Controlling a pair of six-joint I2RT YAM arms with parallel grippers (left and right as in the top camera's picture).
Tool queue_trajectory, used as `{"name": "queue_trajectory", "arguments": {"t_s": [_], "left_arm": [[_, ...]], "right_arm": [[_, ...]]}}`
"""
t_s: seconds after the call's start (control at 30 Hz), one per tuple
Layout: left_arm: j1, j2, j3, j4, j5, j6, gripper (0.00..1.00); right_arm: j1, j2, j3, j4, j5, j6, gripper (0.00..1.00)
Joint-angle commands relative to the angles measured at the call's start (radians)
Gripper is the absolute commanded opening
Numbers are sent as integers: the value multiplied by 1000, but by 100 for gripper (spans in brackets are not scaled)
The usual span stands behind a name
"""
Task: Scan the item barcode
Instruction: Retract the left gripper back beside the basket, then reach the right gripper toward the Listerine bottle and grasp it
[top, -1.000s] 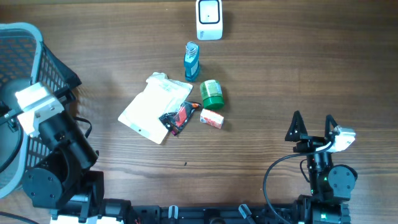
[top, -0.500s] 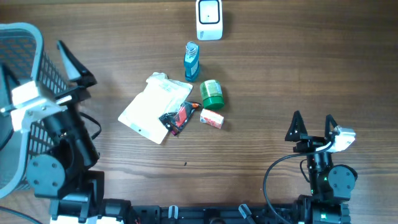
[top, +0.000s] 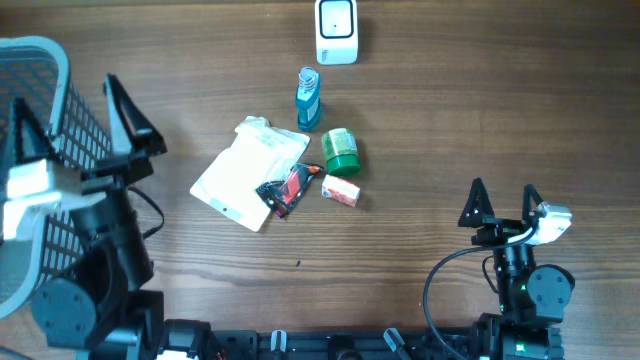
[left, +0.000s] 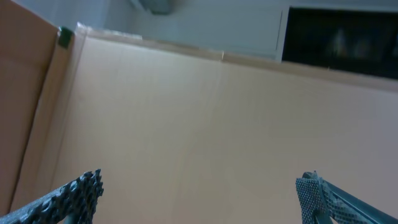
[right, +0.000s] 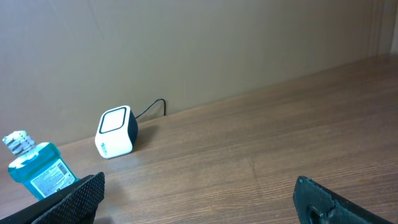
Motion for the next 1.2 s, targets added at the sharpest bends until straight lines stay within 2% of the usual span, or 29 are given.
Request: {"name": "queue_trajectory", "arguments": {"t_s": [0.0, 0.1, 0.27, 0.37, 0.4, 0.43, 0.47, 0.53, 0.6, 0.73, 0.9, 1.0, 1.07, 1.17], "left_arm": [[7, -27, 3, -10, 8, 5, 100], [7, -27, 3, -38, 8, 5, 100], [7, -83, 3, 26, 2, 5, 100], [7, -106, 3, 41, -88, 5, 100], [7, -106, 3, 40, -125, 5, 100], [7, -106, 3, 40, -164, 5, 100], [7, -106, 3, 40, -206, 5, 100], [7, -106, 3, 7, -306, 5, 100], [7, -106, 3, -55, -323, 4, 100], [7, -106, 3, -102, -323, 4, 100], [7, -106, 3, -148, -323, 4, 100], [7, -106, 3, -216, -323, 4, 100], [7, -106, 3, -260, -323, 4, 100], [7, -106, 3, -264, -323, 4, 100]], "right_arm": [[-2, -1, -1, 6, 7, 4, 100], [-2, -1, -1, 6, 7, 4, 100], [-2, -1, -1, 8, -6, 8, 100], [-2, 2, -1, 11, 37, 5, 100], [-2, 2, -1, 46, 54, 47, 100], [-2, 2, -1, 88, 35, 139, 100], [-2, 2, 0, 123, -27, 165, 100], [-2, 2, 21, 127, -157, 157, 100], [-2, 16, 77, 95, -235, 113, 100], [-2, 158, 270, -5, -238, 77, 100], [19, 560, 670, -252, -255, -8, 100], [128, 855, 990, -472, -145, -46, 100], [286, 1070, 1242, -625, -11, -49, 100], [439, 1254, 1484, -743, 63, -111, 100]]}}
